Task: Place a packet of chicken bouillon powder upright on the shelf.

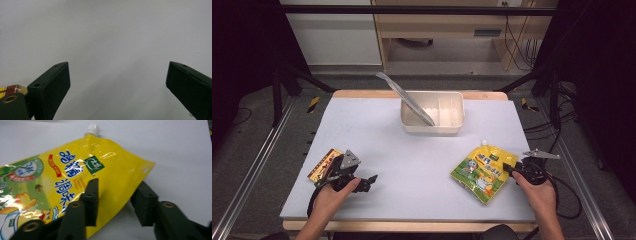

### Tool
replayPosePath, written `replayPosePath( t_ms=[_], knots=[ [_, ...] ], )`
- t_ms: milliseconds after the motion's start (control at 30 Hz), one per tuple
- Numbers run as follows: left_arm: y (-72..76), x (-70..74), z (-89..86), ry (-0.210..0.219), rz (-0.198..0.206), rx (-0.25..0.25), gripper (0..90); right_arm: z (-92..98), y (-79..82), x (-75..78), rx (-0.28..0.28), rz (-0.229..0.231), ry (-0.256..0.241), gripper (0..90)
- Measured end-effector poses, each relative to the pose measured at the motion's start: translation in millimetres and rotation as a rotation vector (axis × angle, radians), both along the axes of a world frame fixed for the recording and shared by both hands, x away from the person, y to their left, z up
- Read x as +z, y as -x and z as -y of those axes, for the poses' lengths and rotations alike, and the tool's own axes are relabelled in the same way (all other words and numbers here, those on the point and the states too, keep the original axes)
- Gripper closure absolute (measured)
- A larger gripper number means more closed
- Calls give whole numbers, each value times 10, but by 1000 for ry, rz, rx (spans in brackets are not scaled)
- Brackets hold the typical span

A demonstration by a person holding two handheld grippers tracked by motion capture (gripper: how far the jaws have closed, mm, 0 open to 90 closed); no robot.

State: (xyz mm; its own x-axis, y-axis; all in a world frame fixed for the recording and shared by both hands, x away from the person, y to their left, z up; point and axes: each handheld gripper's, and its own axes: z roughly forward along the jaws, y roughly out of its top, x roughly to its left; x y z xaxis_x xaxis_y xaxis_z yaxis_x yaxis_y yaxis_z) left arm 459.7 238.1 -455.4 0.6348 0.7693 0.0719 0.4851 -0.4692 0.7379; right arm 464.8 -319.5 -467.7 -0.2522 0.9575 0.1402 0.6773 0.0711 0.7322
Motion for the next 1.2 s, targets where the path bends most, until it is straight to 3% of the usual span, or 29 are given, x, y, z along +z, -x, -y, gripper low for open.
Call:
replayPosePath(
  t_ms=[267, 433, 633, 833, 1200],
  knots=[
    [-1, 4, -1, 2, 2, 1, 52, -76, -125, 28, -11, -33, 32, 899],
    [-4, 10, -14, 3, 4, 3, 52, -158, -176, 121, -12, -11, 38, 900],
    [-6, 11, -14, 3, 5, 2, 52, -304, -233, 417, 29, 74, 34, 900],
    [-4, 20, -26, 7, 7, 3, 52, -492, -316, 665, 83, 120, 52, 900],
    [-4, 29, -38, 9, 8, 3, 52, -760, -456, 927, 150, 157, 81, 900]
  ],
)
